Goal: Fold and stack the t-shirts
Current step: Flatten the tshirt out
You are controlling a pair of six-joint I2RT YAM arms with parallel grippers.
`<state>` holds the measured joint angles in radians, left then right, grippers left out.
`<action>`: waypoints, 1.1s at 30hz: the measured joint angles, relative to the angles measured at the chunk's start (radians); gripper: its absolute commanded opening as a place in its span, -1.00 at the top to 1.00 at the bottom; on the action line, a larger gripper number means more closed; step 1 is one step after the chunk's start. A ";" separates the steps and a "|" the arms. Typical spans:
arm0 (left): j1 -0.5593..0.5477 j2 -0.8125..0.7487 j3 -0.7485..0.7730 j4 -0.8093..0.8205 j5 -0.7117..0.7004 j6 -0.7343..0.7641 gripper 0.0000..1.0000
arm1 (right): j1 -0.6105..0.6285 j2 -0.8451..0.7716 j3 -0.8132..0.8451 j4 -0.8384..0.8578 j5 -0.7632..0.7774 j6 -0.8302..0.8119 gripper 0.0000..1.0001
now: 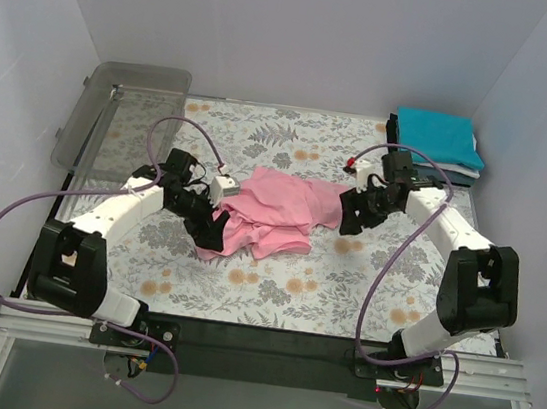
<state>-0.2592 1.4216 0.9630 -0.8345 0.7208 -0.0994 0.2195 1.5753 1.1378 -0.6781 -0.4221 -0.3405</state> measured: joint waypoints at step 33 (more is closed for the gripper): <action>0.103 0.083 -0.163 0.132 -0.225 -0.200 0.98 | 0.452 0.114 -0.042 0.153 0.296 -0.085 0.97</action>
<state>-0.1566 1.5047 0.8005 -0.7025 0.4953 -0.2989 0.6720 1.6894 1.0962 -0.5251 -0.1257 -0.4252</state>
